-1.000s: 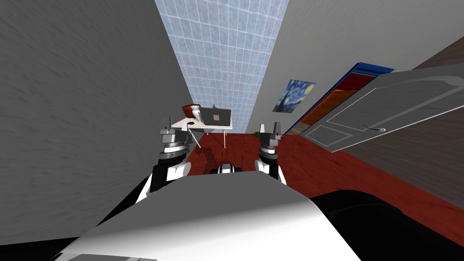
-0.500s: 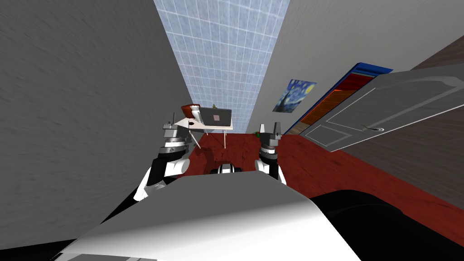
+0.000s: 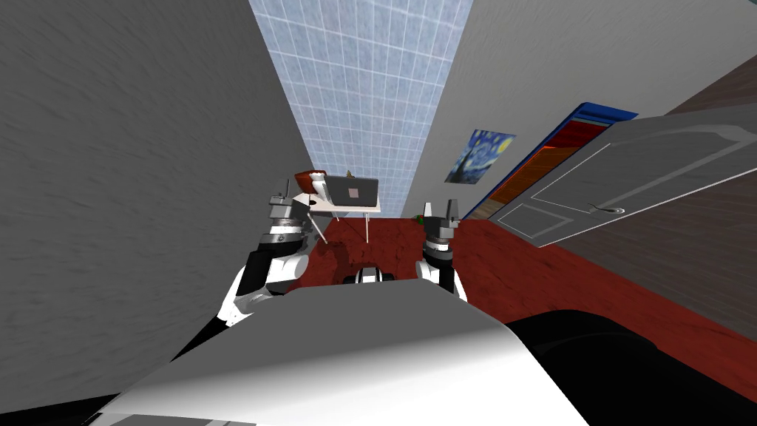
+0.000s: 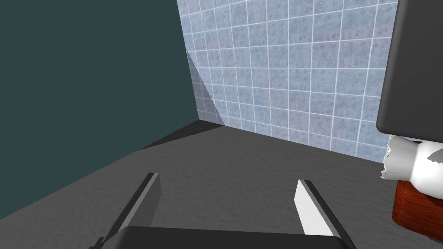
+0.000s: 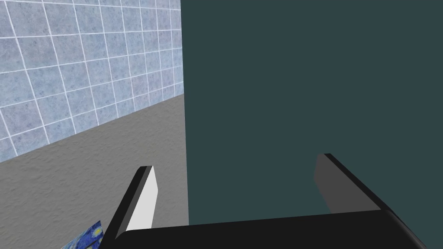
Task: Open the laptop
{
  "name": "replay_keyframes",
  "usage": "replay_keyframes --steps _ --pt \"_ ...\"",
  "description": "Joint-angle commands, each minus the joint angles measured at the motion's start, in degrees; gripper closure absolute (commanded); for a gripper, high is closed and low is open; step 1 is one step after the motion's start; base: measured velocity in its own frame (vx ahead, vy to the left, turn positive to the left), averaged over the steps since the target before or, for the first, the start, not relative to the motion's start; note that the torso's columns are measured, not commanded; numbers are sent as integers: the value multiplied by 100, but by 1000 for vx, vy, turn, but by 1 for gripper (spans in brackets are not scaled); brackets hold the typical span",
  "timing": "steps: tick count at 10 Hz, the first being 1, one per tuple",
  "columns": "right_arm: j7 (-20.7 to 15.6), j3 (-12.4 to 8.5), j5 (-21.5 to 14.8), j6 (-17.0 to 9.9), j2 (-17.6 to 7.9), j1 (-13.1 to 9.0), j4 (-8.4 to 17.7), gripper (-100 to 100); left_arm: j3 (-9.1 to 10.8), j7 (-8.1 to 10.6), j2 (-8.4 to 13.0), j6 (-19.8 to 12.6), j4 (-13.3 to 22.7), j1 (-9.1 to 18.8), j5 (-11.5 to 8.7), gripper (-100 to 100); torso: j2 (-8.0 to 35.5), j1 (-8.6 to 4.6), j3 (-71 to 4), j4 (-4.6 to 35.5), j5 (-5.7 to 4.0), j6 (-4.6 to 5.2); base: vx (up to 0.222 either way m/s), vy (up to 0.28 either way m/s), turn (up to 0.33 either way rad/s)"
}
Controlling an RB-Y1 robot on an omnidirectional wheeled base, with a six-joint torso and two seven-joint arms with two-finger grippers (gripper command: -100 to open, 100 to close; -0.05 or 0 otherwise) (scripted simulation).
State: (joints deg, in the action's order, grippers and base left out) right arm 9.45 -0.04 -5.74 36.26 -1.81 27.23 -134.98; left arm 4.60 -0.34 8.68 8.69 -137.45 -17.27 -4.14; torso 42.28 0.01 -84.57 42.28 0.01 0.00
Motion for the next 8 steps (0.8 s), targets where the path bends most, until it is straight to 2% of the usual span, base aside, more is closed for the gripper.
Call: replay_keyframes --steps 1,2,3,4,6,7,8 --pt "0 0 0 0 0 0 0 0 61 -11 46 -409 -19 201 -20 -100 -1 0 0 0 -1 1 30 22 -11" --pt "0 0 0 0 0 0 0 0 108 -24 76 -588 -45 371 -35 -100 0 -3 0 0 -1 0 39 25 -20" --pt "0 0 0 0 0 0 0 0 108 -24 76 -733 -45 371 -35 -100 -3 -1 -1 0 -1 1 31 22 -13" --pt "0 0 0 0 0 0 0 0 156 -36 102 -881 -68 547 -49 -100 0 -2 0 0 -1 0 39 22 -17" --pt "0 0 0 0 0 0 0 0 156 -36 102 -1090 -68 547 -49 -100 2 -2 1 1 -1 0 20 14 -5" --pt "0 0 0 0 0 0 0 0 203 -47 124 -1309 -87 726 -62 -100 8 -4 5 2 -1 0 21 18 -18" --pt "0 0 0 0 0 0 0 0 203 -47 124 -1449 -87 726 -62 -100 3 0 2 2 -1 1 25 20 -15"
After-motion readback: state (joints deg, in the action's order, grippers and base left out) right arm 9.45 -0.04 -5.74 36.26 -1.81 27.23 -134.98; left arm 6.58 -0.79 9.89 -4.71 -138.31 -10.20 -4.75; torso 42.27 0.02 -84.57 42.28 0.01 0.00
